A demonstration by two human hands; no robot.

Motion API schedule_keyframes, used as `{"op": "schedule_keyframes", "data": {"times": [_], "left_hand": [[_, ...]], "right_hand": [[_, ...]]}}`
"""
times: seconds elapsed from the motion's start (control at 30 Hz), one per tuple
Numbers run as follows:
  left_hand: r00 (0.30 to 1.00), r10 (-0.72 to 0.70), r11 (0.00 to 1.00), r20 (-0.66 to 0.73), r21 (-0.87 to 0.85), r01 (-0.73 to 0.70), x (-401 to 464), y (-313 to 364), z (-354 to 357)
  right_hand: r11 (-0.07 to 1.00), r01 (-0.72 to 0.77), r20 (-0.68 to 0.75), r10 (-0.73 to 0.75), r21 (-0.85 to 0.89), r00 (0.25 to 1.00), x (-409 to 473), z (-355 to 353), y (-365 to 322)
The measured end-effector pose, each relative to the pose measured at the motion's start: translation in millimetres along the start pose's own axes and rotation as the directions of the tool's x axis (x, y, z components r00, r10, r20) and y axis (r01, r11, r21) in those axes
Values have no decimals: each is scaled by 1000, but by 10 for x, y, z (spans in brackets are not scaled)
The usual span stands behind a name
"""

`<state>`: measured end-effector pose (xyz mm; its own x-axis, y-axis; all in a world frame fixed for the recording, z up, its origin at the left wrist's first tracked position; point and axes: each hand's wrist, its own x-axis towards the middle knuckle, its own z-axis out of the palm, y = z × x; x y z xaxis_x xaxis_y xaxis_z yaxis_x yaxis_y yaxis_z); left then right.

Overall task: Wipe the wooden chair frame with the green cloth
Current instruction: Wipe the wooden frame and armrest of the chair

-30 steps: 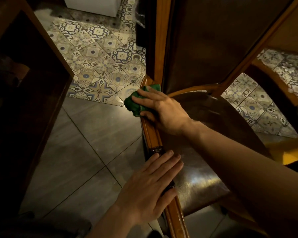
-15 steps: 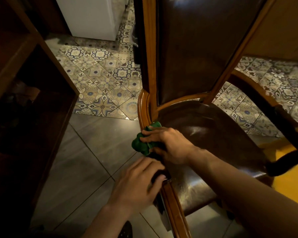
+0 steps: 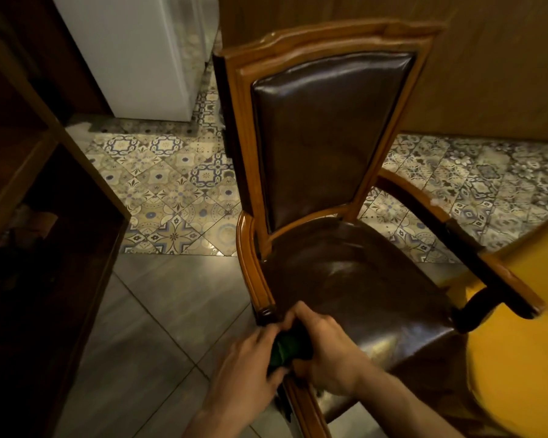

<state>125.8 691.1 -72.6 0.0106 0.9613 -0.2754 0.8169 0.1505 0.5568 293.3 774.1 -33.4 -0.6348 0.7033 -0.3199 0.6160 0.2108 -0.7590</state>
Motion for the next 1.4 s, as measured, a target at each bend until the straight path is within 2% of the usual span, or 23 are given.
{"op": "schedule_keyframes", "data": {"times": [0.07,0.17,0.3,0.4,0.5,0.7,0.83,0.97,1.17,1.3,1.4], "left_hand": [[995,-12,1000,96,-24,14,-90,28,-12],[986,26,1000,163,12,-29,-153,84,-107],[964,170,983,206,39,-182,-75,415,-644],[940,290,944,181,108,-312,62,768,-1089],[918,377,900,124,185,-395,161,1125,-1462],[855,518,825,-25,278,-492,294,1796,-1978],[793,605,763,-67,331,-555,457,2173,-2125],[745,662,719,-81,348,-601,717,2503,-2115],[730,679,704,-72,347,-620,1372,2905,-1842],[750,659,716,-57,354,-601,1916,3147,-1631],[791,610,754,-44,338,-563,2307,3297,-1449]], "right_hand": [[1000,-17,33,16,24,999,-151,32,-19],[1000,-28,68,27,14,997,-297,4,23],[998,-66,-26,66,-12,998,-509,-287,-223],[988,-60,-97,46,-142,994,-618,-606,-489],[986,-44,-234,5,-160,972,-764,-959,-785],[965,-51,-492,-85,-256,866,-1054,-1484,-1229],[950,-45,-582,-152,-310,799,-1165,-1828,-1303],[947,-64,-650,-166,-315,742,-1192,-2122,-1172],[957,-94,-690,-129,-276,712,-1002,-2577,-584],[969,-80,-699,-111,-234,707,-767,-2977,-142],[975,-80,-691,-90,-209,717,-591,-3198,199]]}}
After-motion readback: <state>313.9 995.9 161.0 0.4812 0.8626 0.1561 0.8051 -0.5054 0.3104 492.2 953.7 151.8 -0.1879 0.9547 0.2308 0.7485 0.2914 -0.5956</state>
